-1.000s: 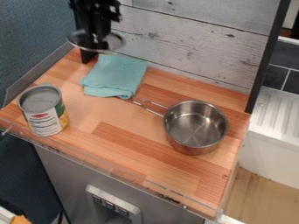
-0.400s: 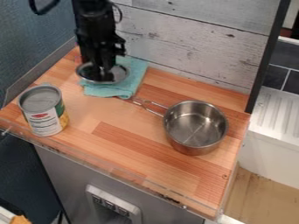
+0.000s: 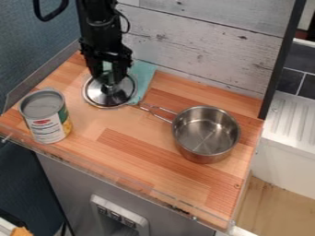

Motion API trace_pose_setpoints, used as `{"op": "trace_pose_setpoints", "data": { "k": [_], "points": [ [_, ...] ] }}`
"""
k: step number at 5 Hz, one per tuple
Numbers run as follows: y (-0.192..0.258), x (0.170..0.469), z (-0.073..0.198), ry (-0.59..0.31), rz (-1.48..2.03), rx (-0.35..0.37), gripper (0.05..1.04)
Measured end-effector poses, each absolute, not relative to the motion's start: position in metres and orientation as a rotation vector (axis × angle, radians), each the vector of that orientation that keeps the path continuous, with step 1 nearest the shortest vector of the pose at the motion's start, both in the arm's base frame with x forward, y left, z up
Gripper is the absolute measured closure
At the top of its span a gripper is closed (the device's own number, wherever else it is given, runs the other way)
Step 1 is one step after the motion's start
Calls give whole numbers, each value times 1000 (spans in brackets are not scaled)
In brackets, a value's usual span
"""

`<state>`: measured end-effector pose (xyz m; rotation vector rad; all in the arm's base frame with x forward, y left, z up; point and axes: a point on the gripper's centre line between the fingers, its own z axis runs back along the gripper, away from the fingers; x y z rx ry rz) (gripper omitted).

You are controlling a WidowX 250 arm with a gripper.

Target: Put the lid of the pot on the blue cloth

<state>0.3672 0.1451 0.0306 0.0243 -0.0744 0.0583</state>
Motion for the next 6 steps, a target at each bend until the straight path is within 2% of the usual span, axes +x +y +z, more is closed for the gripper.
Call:
{"op": "trace_pose_setpoints", "data": {
  "k": [1, 2, 6],
  "points": [
    [144, 371, 47, -79, 79, 11, 73],
    [144, 373, 72, -112, 71, 10, 77],
    [144, 373, 72, -116, 73, 9, 83]
  ]
}}
